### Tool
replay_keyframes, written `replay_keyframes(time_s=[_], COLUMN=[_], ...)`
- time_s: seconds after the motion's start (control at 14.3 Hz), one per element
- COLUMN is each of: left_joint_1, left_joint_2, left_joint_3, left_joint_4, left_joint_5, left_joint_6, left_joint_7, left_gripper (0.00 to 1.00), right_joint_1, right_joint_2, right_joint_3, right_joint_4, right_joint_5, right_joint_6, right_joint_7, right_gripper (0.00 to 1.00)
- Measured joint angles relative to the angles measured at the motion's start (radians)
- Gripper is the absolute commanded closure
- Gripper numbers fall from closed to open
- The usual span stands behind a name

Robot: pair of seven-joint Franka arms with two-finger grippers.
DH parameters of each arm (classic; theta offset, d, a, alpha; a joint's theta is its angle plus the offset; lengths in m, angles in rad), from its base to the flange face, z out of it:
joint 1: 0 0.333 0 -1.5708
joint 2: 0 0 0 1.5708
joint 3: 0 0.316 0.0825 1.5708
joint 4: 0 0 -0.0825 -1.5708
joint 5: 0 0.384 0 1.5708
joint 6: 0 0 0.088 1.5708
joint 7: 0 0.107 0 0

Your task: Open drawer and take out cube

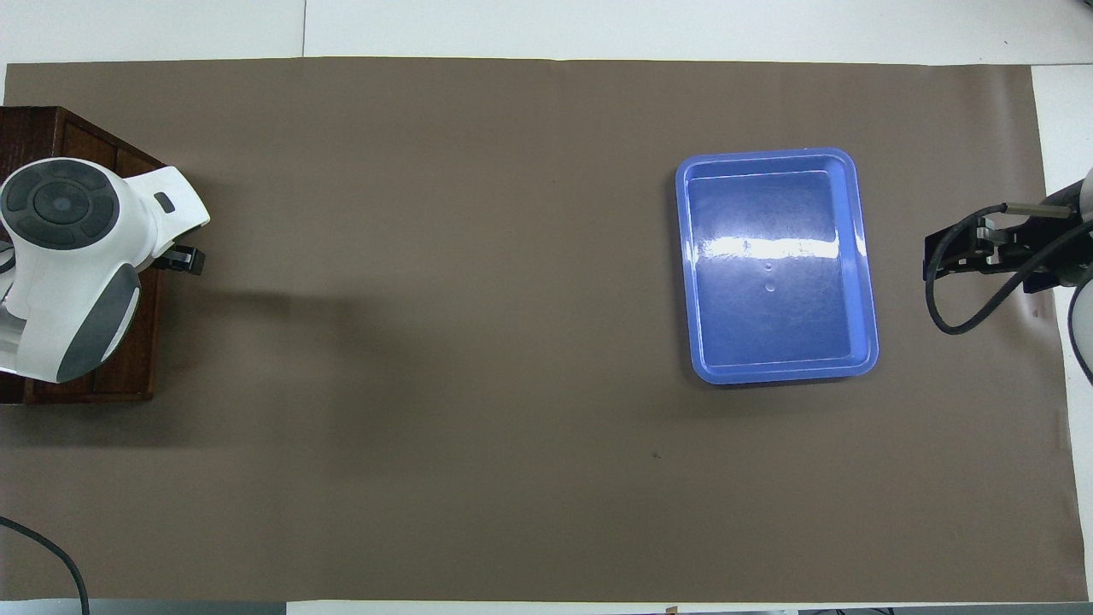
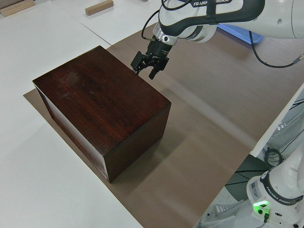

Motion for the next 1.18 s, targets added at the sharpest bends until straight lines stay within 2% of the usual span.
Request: replay_keyframes(time_s=[0.28, 0.42, 0.63, 0.91, 1.18], left_joint_1=[-0.007, -0.062, -0.158, -0.207, -0.207], left_joint_2=[0.000, 0.010, 0.036, 0.075, 0.076], left_joint_3=[-0.007, -0.010, -0.012, -0.011, -0.011], left_joint_4=[-0.032, -0.024, 0.048, 0.114, 0.122], left_joint_5=[0.001, -0.010, -0.192, -0.236, -0.238], left_joint_6=[0.054, 0.060, 0.014, -0.042, -0.055], left_joint_7=[-0.108, -0.224, -0.294, -0.342, -0.345], left_gripper=[0.00, 0.00, 0.00, 0.00, 0.00], right_joint_1=[0.000, 0.002, 0.002, 0.012, 0.070], right_joint_2=[0.001, 0.008, 0.036, 0.147, 0.227], right_joint_3=[0.001, 0.002, 0.002, 0.005, 0.008], right_joint_4=[-0.005, -0.005, 0.008, 0.097, 0.112], right_joint_5=[0.035, 0.080, 0.143, 0.250, 0.358], right_joint_6=[0.001, 0.001, 0.010, 0.032, 0.105], right_joint_7=[0.102, 0.191, 0.323, 0.661, 1.030], right_gripper=[0.00, 0.00, 0.00, 0.00, 0.00])
